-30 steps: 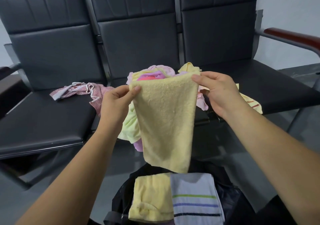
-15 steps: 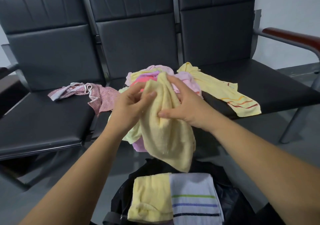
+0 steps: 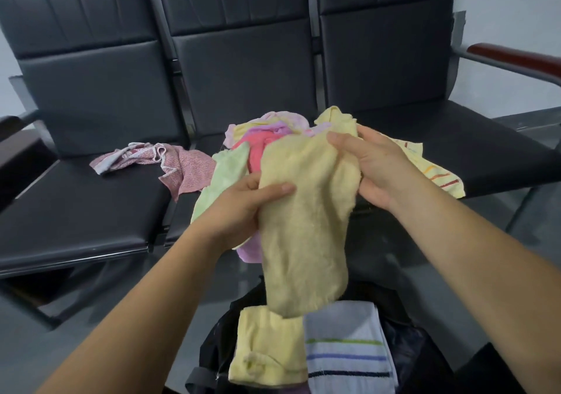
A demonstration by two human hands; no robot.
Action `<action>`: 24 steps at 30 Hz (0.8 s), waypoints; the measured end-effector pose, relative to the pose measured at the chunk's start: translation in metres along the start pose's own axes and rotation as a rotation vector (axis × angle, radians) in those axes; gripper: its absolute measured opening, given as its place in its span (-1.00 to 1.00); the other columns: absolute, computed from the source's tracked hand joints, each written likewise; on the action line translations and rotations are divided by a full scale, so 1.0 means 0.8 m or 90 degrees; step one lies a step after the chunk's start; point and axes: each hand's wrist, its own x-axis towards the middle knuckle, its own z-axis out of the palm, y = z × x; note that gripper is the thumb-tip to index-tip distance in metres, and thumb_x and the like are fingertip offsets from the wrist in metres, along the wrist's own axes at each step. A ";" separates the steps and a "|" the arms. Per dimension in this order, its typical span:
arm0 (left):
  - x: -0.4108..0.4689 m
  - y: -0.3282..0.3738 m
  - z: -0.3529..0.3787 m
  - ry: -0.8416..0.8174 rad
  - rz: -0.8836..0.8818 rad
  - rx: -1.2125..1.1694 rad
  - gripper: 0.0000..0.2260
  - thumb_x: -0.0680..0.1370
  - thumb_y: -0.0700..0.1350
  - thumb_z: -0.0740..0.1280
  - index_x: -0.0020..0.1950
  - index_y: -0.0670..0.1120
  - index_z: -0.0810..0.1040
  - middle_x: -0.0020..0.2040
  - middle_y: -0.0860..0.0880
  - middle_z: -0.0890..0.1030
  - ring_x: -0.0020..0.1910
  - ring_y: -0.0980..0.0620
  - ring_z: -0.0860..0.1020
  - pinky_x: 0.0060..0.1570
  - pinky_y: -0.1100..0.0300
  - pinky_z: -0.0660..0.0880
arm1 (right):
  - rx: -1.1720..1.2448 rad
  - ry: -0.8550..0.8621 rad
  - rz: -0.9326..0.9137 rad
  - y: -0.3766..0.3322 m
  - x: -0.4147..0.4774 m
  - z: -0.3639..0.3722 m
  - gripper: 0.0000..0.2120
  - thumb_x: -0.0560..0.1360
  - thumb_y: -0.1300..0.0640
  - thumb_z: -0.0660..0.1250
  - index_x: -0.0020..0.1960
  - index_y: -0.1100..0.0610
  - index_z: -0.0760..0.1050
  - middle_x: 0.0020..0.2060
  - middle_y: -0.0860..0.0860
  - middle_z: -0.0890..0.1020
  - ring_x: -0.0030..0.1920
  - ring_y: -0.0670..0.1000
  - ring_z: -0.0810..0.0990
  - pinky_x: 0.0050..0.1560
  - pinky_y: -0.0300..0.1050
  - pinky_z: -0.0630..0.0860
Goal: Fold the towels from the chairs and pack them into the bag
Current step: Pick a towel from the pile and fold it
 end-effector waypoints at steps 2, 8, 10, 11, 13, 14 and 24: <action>0.004 0.001 0.002 0.043 0.033 -0.060 -0.66 0.52 -0.15 0.43 0.29 -0.13 0.59 0.16 -0.13 0.70 0.12 -0.07 0.68 0.08 0.07 0.63 | -0.018 -0.065 0.049 0.000 0.005 -0.012 -0.56 0.59 0.08 0.41 0.42 0.21 0.50 0.28 0.18 0.65 0.31 0.18 0.62 0.34 0.17 0.53; 0.016 0.000 -0.005 0.162 0.039 -0.207 -0.42 0.52 -0.04 0.47 0.49 -0.09 0.39 0.29 -0.17 0.63 0.24 -0.15 0.63 0.13 -0.11 0.62 | -0.163 -0.204 0.110 0.020 -0.002 -0.016 -0.51 0.49 0.10 0.48 0.39 -0.01 0.51 0.18 0.03 0.67 0.13 0.10 0.65 0.11 0.12 0.62; 0.016 0.001 -0.007 0.147 0.050 -0.190 -0.47 0.54 -0.05 0.44 0.48 -0.11 0.42 0.29 -0.17 0.63 0.26 -0.13 0.63 0.18 -0.09 0.60 | -0.173 -0.160 0.077 0.025 0.000 -0.013 -0.54 0.48 0.29 0.48 0.33 0.02 0.56 0.11 0.04 0.71 0.12 0.09 0.68 0.12 0.10 0.60; 0.016 0.001 -0.008 0.127 0.058 -0.156 -0.52 0.56 -0.09 0.42 0.46 -0.11 0.43 0.29 -0.15 0.64 0.26 -0.12 0.63 0.19 -0.07 0.60 | -0.174 -0.138 0.060 0.026 0.002 -0.011 -0.59 0.48 0.34 0.47 0.30 0.09 0.59 0.10 0.08 0.72 0.13 0.11 0.68 0.15 0.13 0.59; 0.014 0.002 -0.016 0.110 0.059 -0.056 -0.61 0.55 -0.20 0.43 0.37 -0.07 0.47 0.24 -0.10 0.66 0.22 -0.10 0.64 0.17 -0.04 0.60 | -0.166 -0.085 0.024 0.024 0.005 -0.010 -0.69 0.49 0.38 0.44 0.21 0.21 0.63 0.09 0.14 0.72 0.13 0.15 0.70 0.22 0.15 0.58; 0.013 0.001 -0.023 0.113 0.052 0.001 -0.59 0.50 -0.22 0.48 0.32 -0.08 0.48 0.22 -0.09 0.68 0.21 -0.10 0.65 0.15 -0.04 0.60 | -0.156 -0.061 0.006 0.021 0.006 -0.011 -0.74 0.51 0.38 0.43 0.18 0.23 0.64 0.09 0.15 0.72 0.13 0.15 0.70 0.21 0.12 0.60; 0.013 0.002 -0.039 0.095 0.026 0.018 -0.63 0.49 -0.08 0.41 0.28 -0.15 0.61 0.22 -0.18 0.67 0.16 -0.11 0.65 0.16 0.02 0.59 | -0.439 -0.049 -0.136 0.006 0.007 -0.019 -0.83 0.66 0.12 0.31 0.00 -0.16 0.51 -0.04 -0.11 0.60 -0.16 -0.09 0.53 -0.34 -0.33 0.41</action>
